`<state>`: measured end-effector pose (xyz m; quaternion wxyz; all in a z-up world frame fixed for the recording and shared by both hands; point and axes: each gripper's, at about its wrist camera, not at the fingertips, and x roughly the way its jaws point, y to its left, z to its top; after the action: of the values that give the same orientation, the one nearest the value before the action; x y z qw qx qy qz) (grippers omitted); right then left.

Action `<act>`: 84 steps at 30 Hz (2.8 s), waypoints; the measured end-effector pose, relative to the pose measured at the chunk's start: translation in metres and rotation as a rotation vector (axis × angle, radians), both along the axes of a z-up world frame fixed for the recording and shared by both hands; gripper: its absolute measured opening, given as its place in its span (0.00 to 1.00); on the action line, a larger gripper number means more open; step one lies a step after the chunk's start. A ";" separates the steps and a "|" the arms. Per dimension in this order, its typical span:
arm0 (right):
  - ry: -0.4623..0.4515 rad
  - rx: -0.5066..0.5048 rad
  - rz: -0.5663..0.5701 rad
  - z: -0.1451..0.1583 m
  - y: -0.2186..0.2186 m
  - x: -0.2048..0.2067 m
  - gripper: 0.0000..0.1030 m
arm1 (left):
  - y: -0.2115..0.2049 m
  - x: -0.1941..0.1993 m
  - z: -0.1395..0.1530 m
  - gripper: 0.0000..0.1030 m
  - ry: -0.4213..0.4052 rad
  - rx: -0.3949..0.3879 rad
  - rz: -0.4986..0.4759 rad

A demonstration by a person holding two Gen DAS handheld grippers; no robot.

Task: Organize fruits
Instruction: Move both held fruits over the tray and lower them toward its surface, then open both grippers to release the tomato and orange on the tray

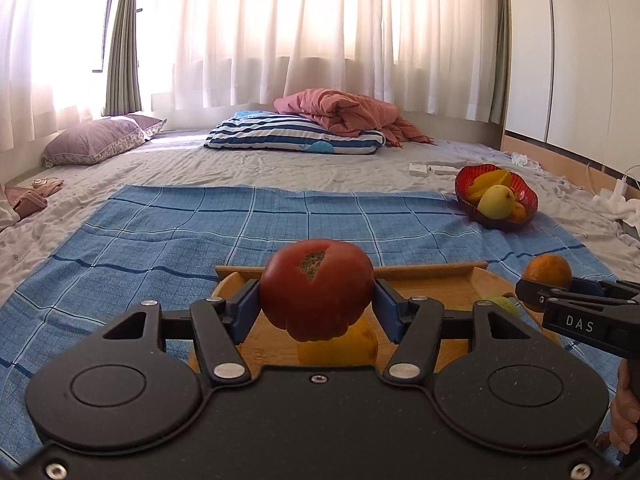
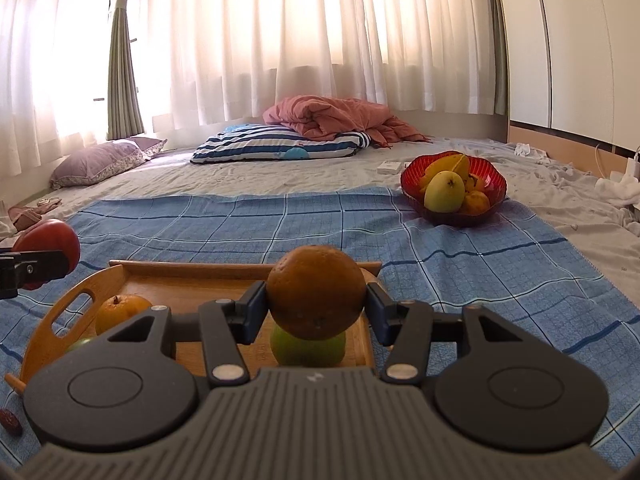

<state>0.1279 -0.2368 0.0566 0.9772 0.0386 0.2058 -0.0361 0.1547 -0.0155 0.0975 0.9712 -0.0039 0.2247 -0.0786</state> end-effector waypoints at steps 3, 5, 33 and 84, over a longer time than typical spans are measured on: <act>0.016 0.008 -0.007 0.000 -0.002 0.013 0.54 | -0.001 0.011 -0.003 0.56 0.004 0.004 0.008; 0.020 -0.001 -0.012 0.000 -0.002 0.019 0.54 | -0.001 0.017 -0.004 0.56 0.005 0.009 0.016; 0.198 0.036 0.011 -0.010 -0.015 0.107 0.54 | -0.020 0.108 -0.033 0.56 0.133 0.050 0.022; 0.360 -0.020 0.028 -0.038 -0.003 0.145 0.55 | -0.023 0.148 -0.071 0.57 0.296 0.018 0.026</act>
<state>0.2731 -0.2395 0.0189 0.9252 0.0191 0.3778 -0.0307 0.3027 -0.0389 0.0260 0.9285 -0.0097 0.3659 -0.0627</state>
